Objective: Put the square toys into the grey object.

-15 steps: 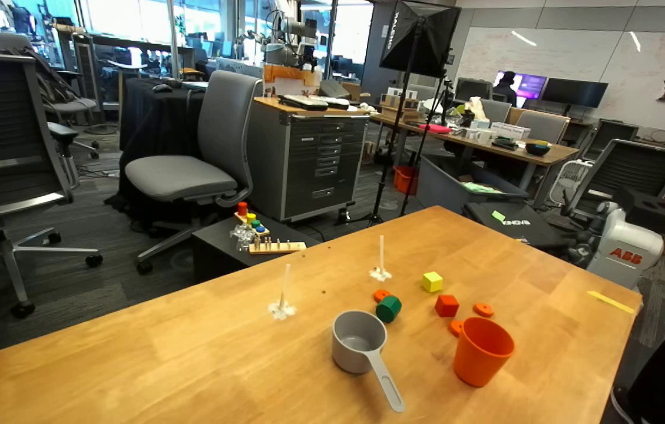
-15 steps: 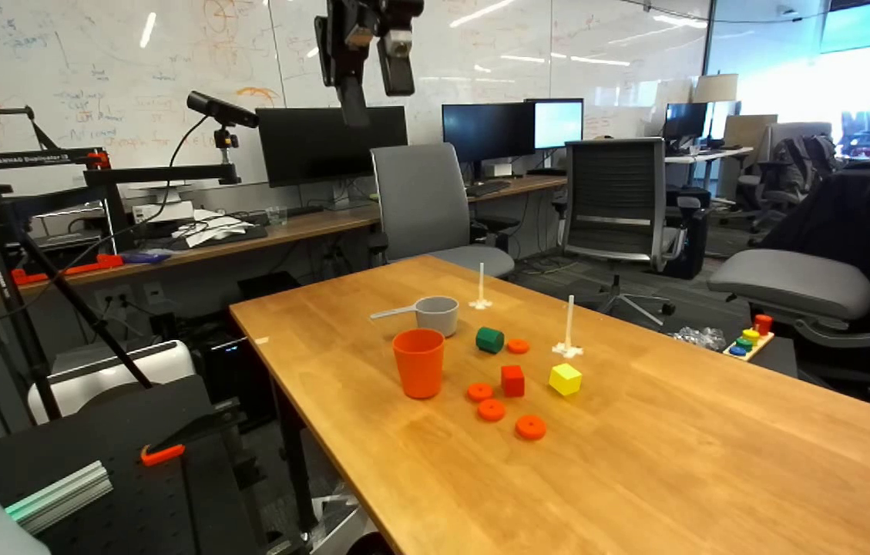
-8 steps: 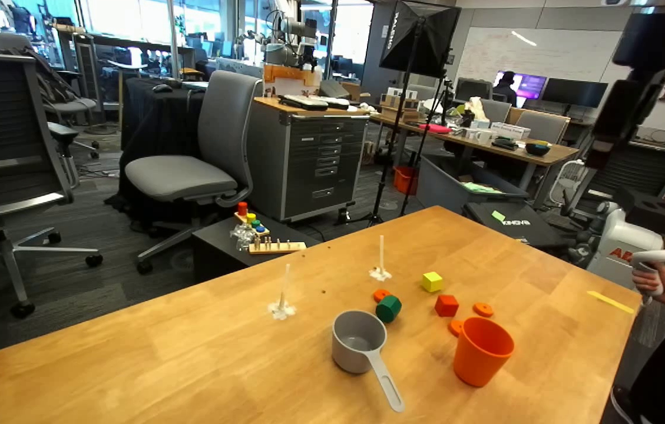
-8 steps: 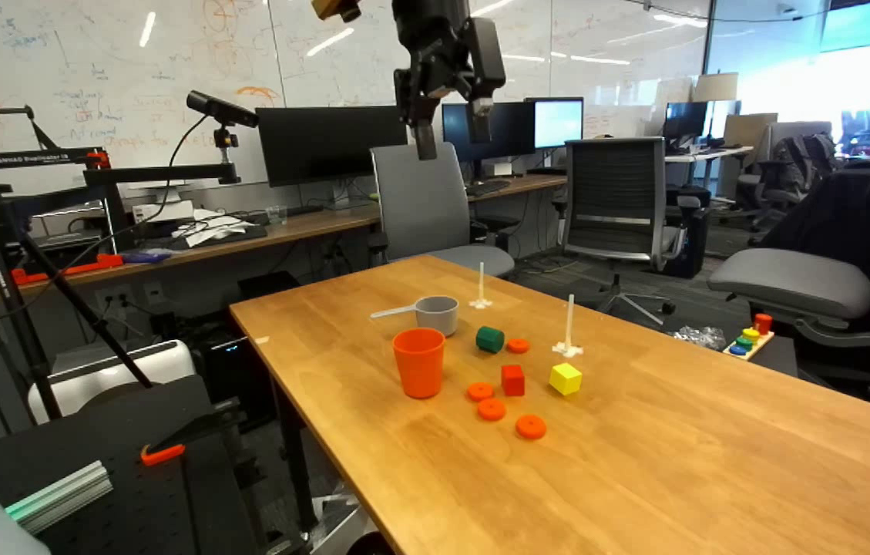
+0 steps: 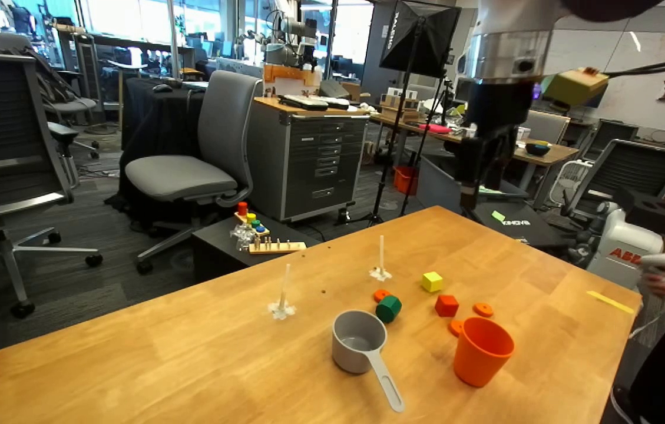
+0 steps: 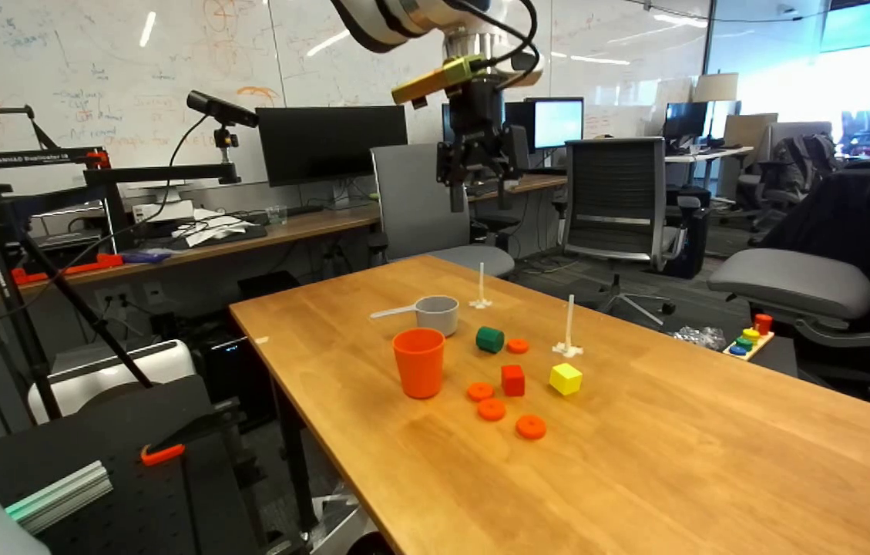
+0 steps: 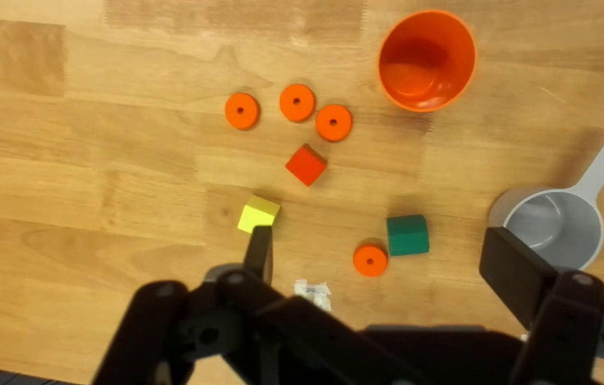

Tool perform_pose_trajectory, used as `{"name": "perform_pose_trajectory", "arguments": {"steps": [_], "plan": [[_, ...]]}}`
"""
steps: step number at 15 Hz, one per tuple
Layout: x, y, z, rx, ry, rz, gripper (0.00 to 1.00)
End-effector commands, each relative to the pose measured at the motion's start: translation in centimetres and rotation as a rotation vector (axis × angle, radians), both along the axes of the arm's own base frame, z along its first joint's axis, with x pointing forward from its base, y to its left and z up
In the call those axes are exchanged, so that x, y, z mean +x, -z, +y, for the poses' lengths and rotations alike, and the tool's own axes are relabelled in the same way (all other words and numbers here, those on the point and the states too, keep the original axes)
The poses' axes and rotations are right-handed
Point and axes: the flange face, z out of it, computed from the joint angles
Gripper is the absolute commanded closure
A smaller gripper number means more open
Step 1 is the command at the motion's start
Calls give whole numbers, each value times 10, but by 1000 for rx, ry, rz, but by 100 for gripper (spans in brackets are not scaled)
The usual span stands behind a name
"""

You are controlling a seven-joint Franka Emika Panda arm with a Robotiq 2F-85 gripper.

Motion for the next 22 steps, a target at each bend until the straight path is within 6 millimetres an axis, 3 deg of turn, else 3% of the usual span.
{"name": "perform_pose_trajectory", "arguments": {"steps": [1, 3, 5, 9, 14, 22], "plan": [[10, 9, 7, -9, -1, 18, 0], [24, 12, 18, -25, -2, 24, 0], [38, 16, 11, 20, -11, 24, 0], [52, 67, 7, 73, -3, 74, 0], [65, 128, 19, 101, -27, 150, 0], [85, 193, 47, 75, -55, 214, 0]]}}
